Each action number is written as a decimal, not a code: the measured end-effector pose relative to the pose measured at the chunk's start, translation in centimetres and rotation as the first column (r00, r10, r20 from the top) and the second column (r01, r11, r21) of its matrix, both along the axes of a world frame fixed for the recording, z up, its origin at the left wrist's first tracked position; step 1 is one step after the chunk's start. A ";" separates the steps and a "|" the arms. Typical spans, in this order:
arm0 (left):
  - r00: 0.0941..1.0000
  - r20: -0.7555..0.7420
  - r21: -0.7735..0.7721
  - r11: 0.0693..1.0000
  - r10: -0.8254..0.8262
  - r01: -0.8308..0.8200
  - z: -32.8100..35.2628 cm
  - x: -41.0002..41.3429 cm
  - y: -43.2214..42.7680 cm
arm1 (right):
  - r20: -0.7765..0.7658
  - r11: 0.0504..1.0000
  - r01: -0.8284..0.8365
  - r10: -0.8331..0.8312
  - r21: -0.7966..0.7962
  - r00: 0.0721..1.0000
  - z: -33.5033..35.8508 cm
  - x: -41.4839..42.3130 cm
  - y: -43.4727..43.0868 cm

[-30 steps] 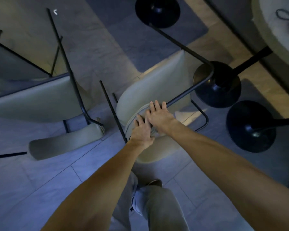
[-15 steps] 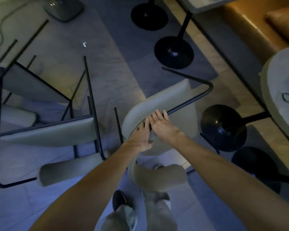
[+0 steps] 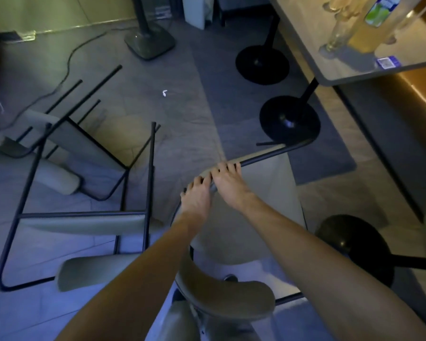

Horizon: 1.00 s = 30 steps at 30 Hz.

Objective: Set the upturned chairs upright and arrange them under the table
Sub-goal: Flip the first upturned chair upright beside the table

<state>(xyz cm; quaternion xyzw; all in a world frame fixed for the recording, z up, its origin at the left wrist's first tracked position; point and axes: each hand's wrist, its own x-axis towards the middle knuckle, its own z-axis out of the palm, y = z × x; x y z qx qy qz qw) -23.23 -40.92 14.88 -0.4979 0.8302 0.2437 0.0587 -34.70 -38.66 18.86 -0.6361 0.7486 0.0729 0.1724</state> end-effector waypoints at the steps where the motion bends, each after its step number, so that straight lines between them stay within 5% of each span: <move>1: 1.000 -0.007 0.005 1.000 0.014 -0.014 0.2 -0.6 -0.9 | 0.006 1.000 0.001 -0.001 -0.028 1.000 -0.2 -0.6 -0.8; 8: 0.998 -0.060 -0.094 0.995 -0.034 0.028 -0.5 -3.4 -7.6 | -0.009 0.994 0.004 -0.005 -0.109 1.000 -1.5 -4.2 -6.9; 13: 0.995 0.021 -0.231 0.968 -0.099 0.101 -1.4 -3.5 -11.2 | -0.021 0.980 0.186 -0.188 -0.070 0.982 -1.8 -5.8 -12.4; 21: 0.984 -0.108 0.095 0.987 0.142 -0.132 -3.0 -3.6 -18.2 | -0.034 0.964 0.264 -0.263 0.015 0.964 -3.4 -7.7 -21.1; 30: 0.993 -0.035 0.125 0.986 0.114 -0.108 -4.4 -6.7 -24.3 | 0.005 0.951 0.298 -0.299 0.080 0.954 -5.5 -9.6 -27.1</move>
